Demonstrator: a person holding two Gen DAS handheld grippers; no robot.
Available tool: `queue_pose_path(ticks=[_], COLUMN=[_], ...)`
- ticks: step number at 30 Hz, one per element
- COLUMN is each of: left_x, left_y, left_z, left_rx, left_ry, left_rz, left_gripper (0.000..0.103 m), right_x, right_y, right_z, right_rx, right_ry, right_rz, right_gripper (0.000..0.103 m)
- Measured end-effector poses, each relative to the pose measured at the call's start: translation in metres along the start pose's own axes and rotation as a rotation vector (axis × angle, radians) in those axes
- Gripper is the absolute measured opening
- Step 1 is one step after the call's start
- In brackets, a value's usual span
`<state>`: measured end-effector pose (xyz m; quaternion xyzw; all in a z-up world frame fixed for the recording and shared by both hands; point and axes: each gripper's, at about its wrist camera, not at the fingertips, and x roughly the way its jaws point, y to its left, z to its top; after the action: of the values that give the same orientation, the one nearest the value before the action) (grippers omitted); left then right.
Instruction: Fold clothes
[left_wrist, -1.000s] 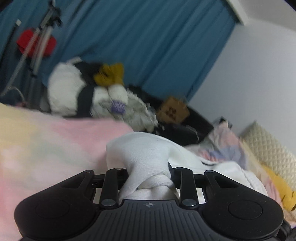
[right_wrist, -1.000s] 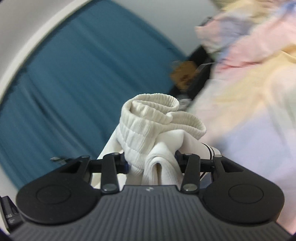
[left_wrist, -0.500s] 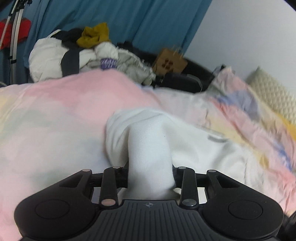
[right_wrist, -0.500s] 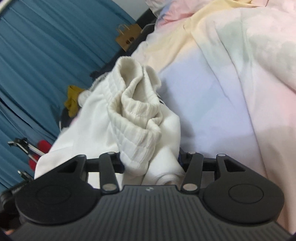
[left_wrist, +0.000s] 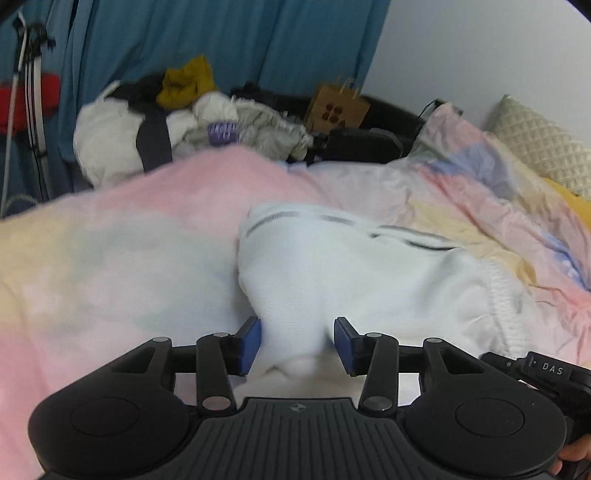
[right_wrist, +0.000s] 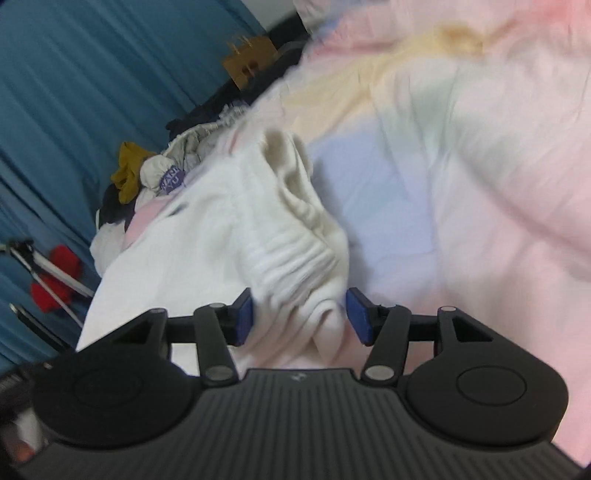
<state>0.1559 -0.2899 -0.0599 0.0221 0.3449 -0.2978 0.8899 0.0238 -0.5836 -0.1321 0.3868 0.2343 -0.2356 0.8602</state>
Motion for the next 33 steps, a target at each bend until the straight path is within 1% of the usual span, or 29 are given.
queue_pose_path(ticks=[1,2,5,7,9,11,13,14,17,19,21,24,26,29,30,31,33], left_x=[-0.014,-0.027,-0.068,-0.096,-0.122,-0.148,-0.171,-0.181,-0.208,-0.222,-0.232,-0.243,-0.246,-0.243,-0.241,-0.239,-0.235], left_y=[-0.002,-0.005,-0.014,-0.021,-0.028,-0.033,-0.037,-0.038,-0.041,-0.043,-0.044,-0.045,-0.045,-0.042,-0.040,-0.038,-0.034], left_z=[-0.001,-0.001,-0.004,-0.006,-0.011,-0.018,-0.026,-0.030,-0.044,-0.054,-0.065,-0.082,-0.092,-0.103,-0.105,-0.107,-0.109], left_rx=[0.013,0.028,0.061,0.075,0.097,0.110,0.122,0.125,0.135,0.151,0.162,0.168,0.173,0.164,0.157,0.151,0.142], left_ry=[-0.015,-0.029,-0.075,-0.104,-0.129,-0.152,-0.175,-0.187,-0.213,-0.239,-0.248,-0.259,-0.264,-0.247,-0.238,-0.228,-0.214], left_rz=[0.004,0.010,0.015,0.001,-0.013,-0.016,-0.026,-0.028,-0.016,0.019,0.044,0.064,0.083,0.101,0.102,0.102,0.106], left_gripper=[0.052,0.054,0.064,0.080,0.082,0.088,0.098,0.100,0.102,0.103,0.103,0.103,0.103,0.103,0.103,0.103,0.103], right_x=[-0.014,-0.025,-0.059,-0.079,-0.099,-0.118,-0.137,-0.145,-0.164,-0.170,-0.174,-0.172,-0.172,-0.171,-0.170,-0.171,-0.172], right_y=[0.002,0.006,0.018,0.029,0.041,0.053,0.066,0.071,0.085,0.092,0.097,0.099,0.101,0.103,0.104,0.104,0.105], right_z=[-0.002,-0.003,-0.007,-0.011,-0.014,-0.019,-0.024,-0.028,-0.044,-0.054,-0.064,-0.074,-0.078,-0.083,-0.085,-0.086,-0.089], right_rx=[-0.032,-0.062,-0.150,-0.197,-0.244,-0.291,-0.337,-0.364,-0.443,-0.486,-0.520,-0.535,-0.539,-0.545,-0.547,-0.547,-0.549], right_ry=[-0.022,-0.035,-0.072,-0.092,-0.112,-0.136,-0.158,-0.169,-0.205,-0.233,-0.251,-0.246,-0.254,-0.258,-0.253,-0.260,-0.275], right_rz=[-0.012,-0.013,-0.014,0.006,0.018,0.030,0.038,0.043,0.059,0.051,0.042,0.045,0.031,0.025,0.027,0.023,0.016], right_gripper=[0.056,0.056,0.056,0.056,0.056,0.056,0.056,0.056,0.056,0.056,0.056,0.056,0.056,0.058,0.063,0.074,0.086])
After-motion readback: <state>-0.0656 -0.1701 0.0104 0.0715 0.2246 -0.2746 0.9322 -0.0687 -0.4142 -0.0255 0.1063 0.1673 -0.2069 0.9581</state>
